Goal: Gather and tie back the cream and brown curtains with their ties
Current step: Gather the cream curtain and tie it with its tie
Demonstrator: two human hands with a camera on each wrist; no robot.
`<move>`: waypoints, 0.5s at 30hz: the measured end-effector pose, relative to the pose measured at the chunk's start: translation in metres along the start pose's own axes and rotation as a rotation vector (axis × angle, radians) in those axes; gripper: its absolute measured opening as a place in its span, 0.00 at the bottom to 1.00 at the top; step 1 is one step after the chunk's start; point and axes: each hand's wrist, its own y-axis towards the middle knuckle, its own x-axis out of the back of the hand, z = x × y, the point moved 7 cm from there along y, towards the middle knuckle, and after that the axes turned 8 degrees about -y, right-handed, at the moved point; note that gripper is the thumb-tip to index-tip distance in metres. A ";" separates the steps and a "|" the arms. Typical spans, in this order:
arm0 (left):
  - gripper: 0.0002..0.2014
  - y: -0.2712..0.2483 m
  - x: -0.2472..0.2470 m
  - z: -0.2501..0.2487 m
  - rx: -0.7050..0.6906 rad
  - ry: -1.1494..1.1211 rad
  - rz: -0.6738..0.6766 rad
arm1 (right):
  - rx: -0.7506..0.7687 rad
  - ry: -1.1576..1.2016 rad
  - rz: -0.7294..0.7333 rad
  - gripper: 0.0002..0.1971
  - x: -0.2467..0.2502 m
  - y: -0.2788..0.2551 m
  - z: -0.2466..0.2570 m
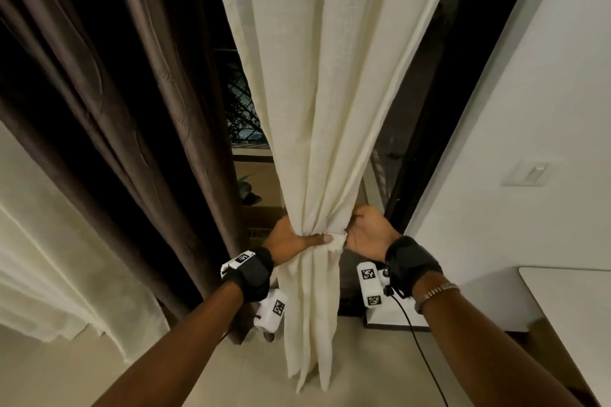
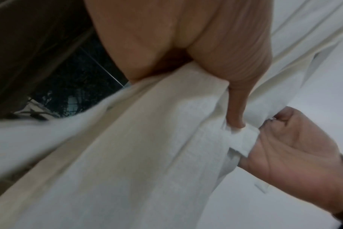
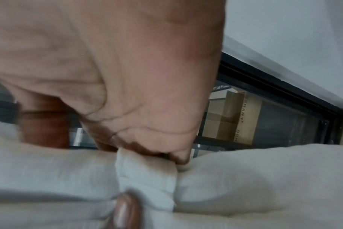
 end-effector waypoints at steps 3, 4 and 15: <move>0.40 0.003 -0.004 0.001 0.022 0.023 -0.041 | 0.039 -0.069 0.159 0.26 -0.012 -0.009 -0.006; 0.38 0.004 -0.005 -0.003 -0.004 0.073 -0.070 | 0.068 -0.198 0.148 0.25 -0.015 -0.010 -0.004; 0.38 -0.009 0.006 -0.013 -0.007 0.332 0.009 | 0.380 -0.589 -0.540 0.27 0.021 -0.004 0.047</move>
